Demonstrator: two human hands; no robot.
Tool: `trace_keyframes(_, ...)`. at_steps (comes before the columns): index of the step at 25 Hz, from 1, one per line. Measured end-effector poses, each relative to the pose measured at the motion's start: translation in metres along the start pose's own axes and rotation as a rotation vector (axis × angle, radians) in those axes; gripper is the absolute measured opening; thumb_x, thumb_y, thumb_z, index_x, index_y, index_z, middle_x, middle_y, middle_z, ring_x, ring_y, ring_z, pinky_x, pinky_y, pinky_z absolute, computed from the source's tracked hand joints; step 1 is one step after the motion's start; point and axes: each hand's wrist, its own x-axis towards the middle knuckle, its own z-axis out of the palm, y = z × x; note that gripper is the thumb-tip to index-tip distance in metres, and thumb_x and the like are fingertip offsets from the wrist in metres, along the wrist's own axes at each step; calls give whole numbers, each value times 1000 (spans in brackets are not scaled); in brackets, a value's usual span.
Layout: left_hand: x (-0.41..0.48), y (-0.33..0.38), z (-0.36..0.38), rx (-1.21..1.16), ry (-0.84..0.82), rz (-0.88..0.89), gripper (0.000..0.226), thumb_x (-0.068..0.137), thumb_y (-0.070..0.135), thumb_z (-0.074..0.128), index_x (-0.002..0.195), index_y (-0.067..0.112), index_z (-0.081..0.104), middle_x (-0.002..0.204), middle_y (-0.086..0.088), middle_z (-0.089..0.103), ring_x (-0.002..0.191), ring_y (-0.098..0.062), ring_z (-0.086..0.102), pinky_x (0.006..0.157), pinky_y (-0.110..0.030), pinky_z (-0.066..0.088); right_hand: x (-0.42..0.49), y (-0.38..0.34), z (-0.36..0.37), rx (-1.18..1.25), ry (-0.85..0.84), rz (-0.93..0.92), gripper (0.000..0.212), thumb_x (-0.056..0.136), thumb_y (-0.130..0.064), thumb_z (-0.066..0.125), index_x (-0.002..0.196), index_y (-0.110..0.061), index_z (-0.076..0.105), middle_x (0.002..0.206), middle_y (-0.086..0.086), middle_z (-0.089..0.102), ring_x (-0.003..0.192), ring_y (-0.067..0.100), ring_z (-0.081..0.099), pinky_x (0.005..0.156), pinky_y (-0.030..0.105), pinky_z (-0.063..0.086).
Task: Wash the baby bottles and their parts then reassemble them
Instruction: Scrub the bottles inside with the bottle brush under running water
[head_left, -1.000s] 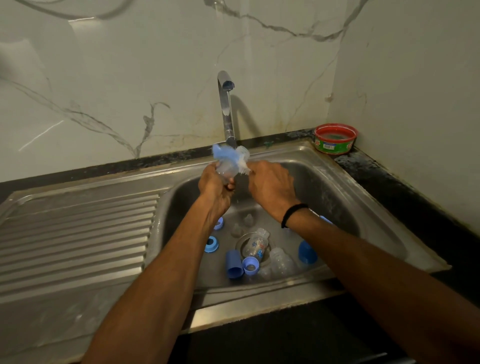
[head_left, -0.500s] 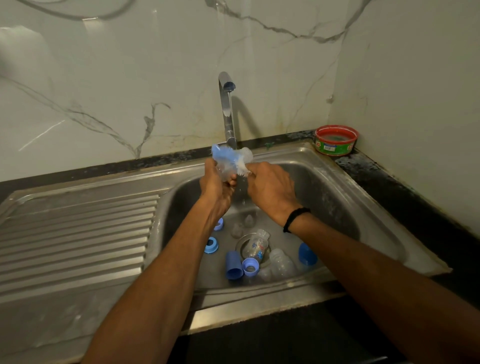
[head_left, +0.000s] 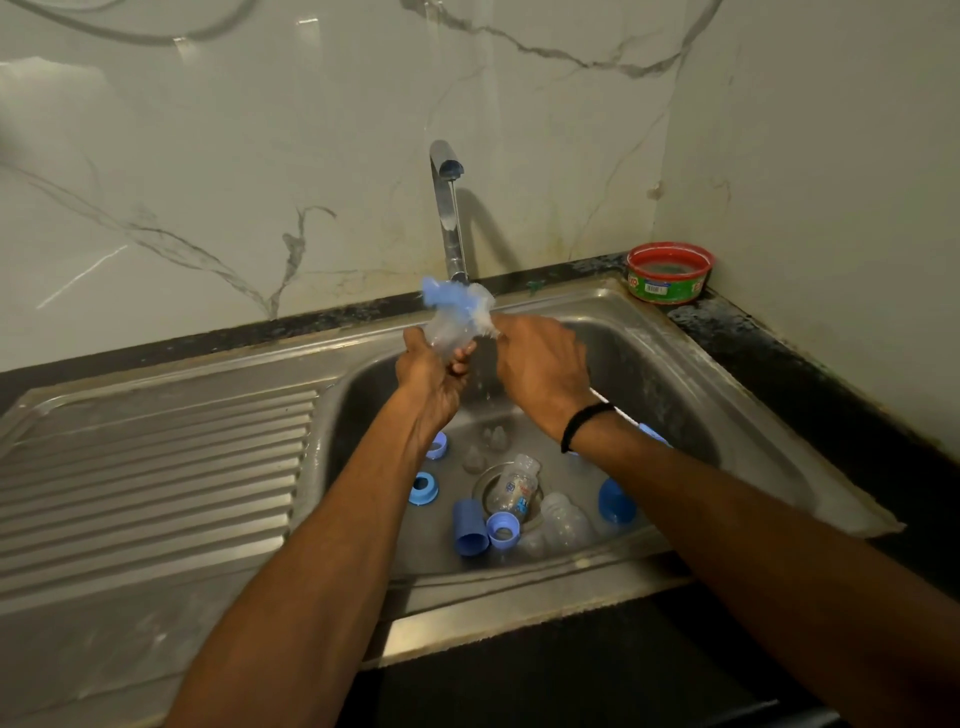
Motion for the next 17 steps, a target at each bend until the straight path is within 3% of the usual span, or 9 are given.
trace_keyframes(3, 1, 2, -2, -8, 32, -18, 48, 105, 41, 43, 125, -1, 56, 90, -16, 66, 53, -12, 55, 49, -21, 48, 2, 1, 2, -16, -69, 3, 22, 101, -19, 48, 118, -17, 61, 99, 4, 64, 90, 20, 63, 75, 31, 52)
trace_keyframes(7, -4, 2, 3, -2, 12, -17, 39, 104, 36, 48, 120, 1, 55, 108, -25, 68, 63, -15, 62, 54, -22, 52, 3, 5, 4, -4, -6, 27, 19, 101, -19, 49, 113, -17, 62, 94, 3, 63, 86, 20, 63, 70, 27, 47)
trace_keyframes(9, -4, 4, 3, -23, 38, 3, 36, 102, 35, 52, 116, 2, 58, 106, -21, 68, 70, -18, 65, 59, -24, 53, 2, 0, 4, 7, -71, 13, 17, 99, -17, 50, 111, -16, 63, 94, 5, 65, 85, 22, 64, 74, 33, 55)
trace_keyframes(12, -5, 1, 7, 9, -6, 4, 39, 104, 34, 49, 121, -1, 57, 103, -21, 67, 64, -16, 65, 58, -24, 56, 6, 9, 3, 20, 12, 58, 17, 100, -18, 49, 110, -16, 63, 93, 4, 64, 86, 22, 64, 74, 33, 54)
trace_keyframes(15, -8, 3, 8, 2, -9, 39, 35, 100, 32, 59, 116, 2, 62, 106, -19, 72, 88, -25, 73, 83, -35, 61, 4, 4, 1, 8, -80, 44, 20, 100, -19, 50, 113, -16, 65, 94, 5, 65, 85, 23, 65, 75, 35, 56)
trace_keyframes(17, -9, 1, 9, 30, -21, 54, 27, 99, 26, 62, 116, 6, 62, 112, -20, 69, 92, -27, 71, 81, -36, 61, 6, 8, 0, 15, -22, 78, 18, 99, -20, 50, 109, -14, 65, 93, 6, 65, 86, 23, 64, 76, 36, 55)
